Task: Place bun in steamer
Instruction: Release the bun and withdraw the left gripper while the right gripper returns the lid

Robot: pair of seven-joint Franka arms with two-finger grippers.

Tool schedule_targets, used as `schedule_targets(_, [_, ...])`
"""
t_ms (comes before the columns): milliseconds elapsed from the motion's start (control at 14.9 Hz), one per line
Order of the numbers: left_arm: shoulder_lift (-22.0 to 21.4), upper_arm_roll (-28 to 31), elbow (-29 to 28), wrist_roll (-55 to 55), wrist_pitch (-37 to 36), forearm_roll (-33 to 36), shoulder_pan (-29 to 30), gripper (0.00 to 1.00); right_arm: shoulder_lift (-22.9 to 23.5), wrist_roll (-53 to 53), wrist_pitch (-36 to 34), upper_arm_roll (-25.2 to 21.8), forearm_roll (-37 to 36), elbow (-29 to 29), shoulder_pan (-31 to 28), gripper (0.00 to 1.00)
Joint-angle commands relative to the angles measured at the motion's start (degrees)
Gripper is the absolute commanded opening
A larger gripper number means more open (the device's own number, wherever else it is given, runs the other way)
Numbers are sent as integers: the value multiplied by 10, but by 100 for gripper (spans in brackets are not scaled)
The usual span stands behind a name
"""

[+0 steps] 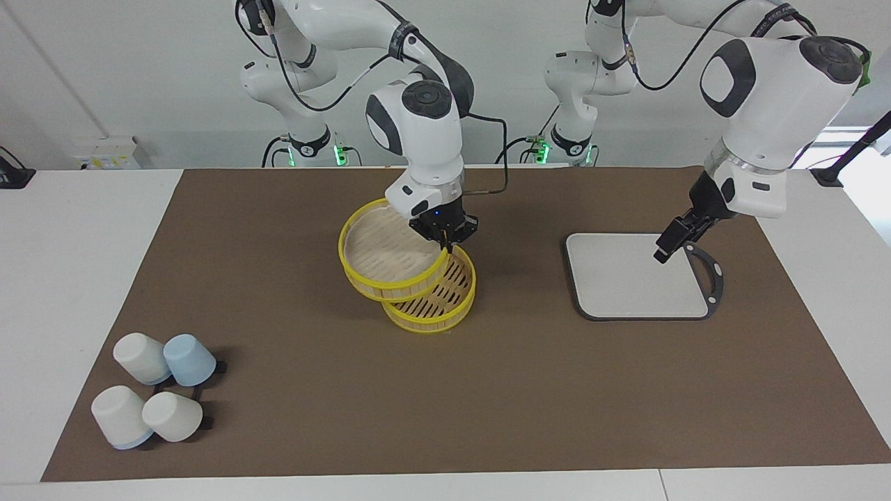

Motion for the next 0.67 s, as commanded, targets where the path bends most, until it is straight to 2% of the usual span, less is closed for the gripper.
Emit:
schedule_targets(0, [-18,-6,-15,74,-28,26,10,100,13,34,34,-2,8,-5,17,0])
schedule_targets(402, [-20,-9,5,130,-110,53,5,100,40,49,71,-3,8,1,33,0])
schedule_targets(603, [-36,-7,-10,207,-141,50,10,100,53,49,90,-3,6,-2,34,0])
